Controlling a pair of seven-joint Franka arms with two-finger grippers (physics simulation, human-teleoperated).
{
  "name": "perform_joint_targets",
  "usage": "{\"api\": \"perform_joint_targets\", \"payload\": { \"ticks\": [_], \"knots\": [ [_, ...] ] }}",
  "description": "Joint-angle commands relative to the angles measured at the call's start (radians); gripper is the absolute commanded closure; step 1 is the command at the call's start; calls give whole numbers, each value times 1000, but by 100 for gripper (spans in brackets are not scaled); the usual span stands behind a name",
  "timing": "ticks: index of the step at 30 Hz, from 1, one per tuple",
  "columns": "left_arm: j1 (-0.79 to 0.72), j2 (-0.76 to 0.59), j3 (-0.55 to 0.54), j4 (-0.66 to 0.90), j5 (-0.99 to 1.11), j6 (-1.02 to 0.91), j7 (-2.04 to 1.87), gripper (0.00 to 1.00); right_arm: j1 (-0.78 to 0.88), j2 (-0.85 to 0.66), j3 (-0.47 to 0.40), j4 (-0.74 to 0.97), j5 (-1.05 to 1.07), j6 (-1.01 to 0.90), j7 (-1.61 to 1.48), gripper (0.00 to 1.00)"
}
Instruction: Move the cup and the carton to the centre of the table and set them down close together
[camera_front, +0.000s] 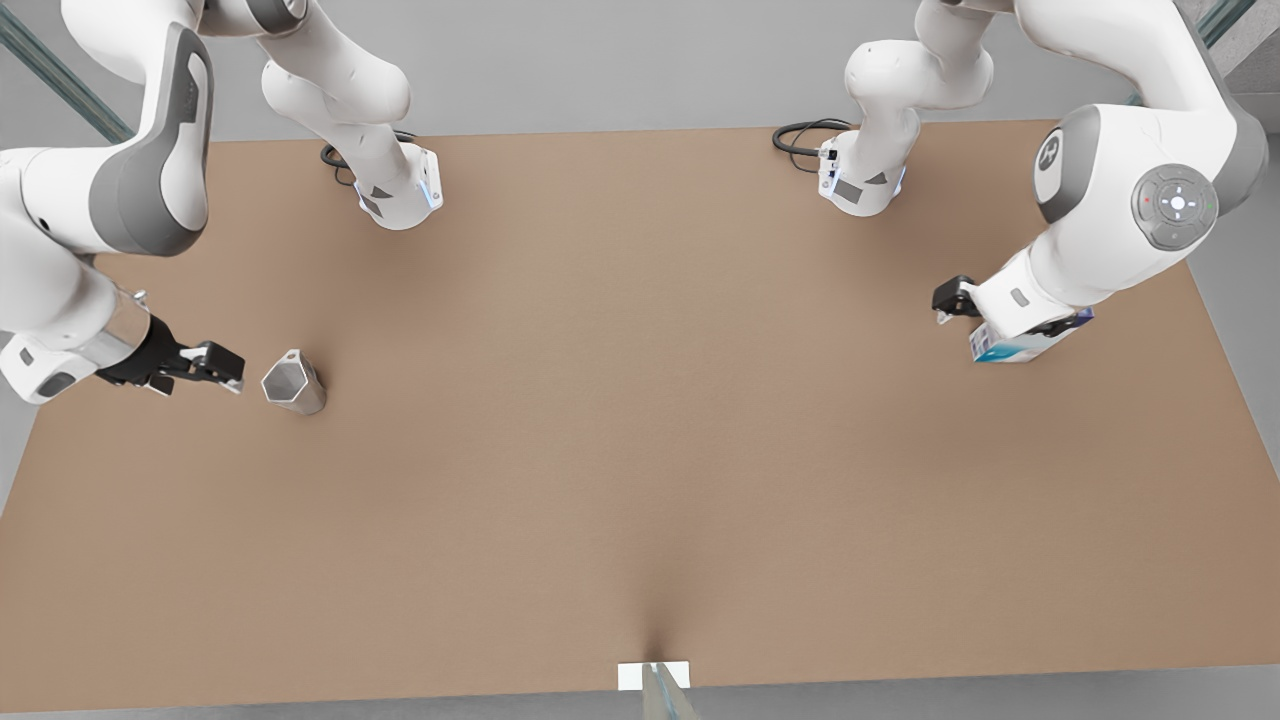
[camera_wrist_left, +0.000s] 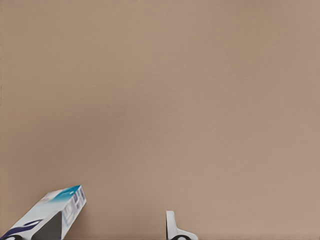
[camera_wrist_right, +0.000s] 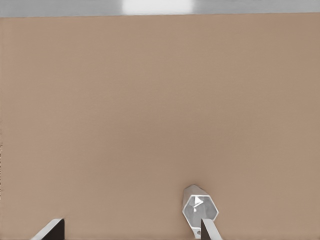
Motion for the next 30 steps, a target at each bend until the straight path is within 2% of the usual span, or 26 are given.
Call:
{"api": "perform_joint_targets", "payload": {
  "ticks": [1, 5, 6, 9, 12, 16, 21, 25, 30],
  "knots": [
    [0, 0, 0, 0, 1, 0, 2, 0, 0, 0, 2, -1, 2, 0, 0, 0],
    [0, -23, 41, -43, 4, -14, 2, 0, 1, -8, 3, -13, 2, 0, 2, 0],
    [0, -22, 41, -67, 3, -14, 2, 0, 4, -45, 9, -77, 2, 32, 3, 0],
    [0, -22, 43, -87, 4, -18, -1, 0, 4, -115, 89, -205, 2, 81, 15, 0],
    [0, -22, 43, -103, 6, -17, -1, 0, 4, -146, 130, -298, 3, 123, 14, 0],
    [0, -23, 43, -112, 4, -11, -1, 0, 3, -184, 129, -402, -41, 178, 14, 0],
    [0, -23, 48, -112, 6, -9, 0, 0, -16, -183, 117, -419, -74, 201, 14, 0],
    [0, -22, 48, -112, 6, -9, 2, 0, -16, -181, 52, -432, -74, 207, 14, 0],
    [0, -22, 48, -112, 6, -11, 0, 0, -6, -184, 46, -464, -74, 224, 26, 0]
  ]
}}
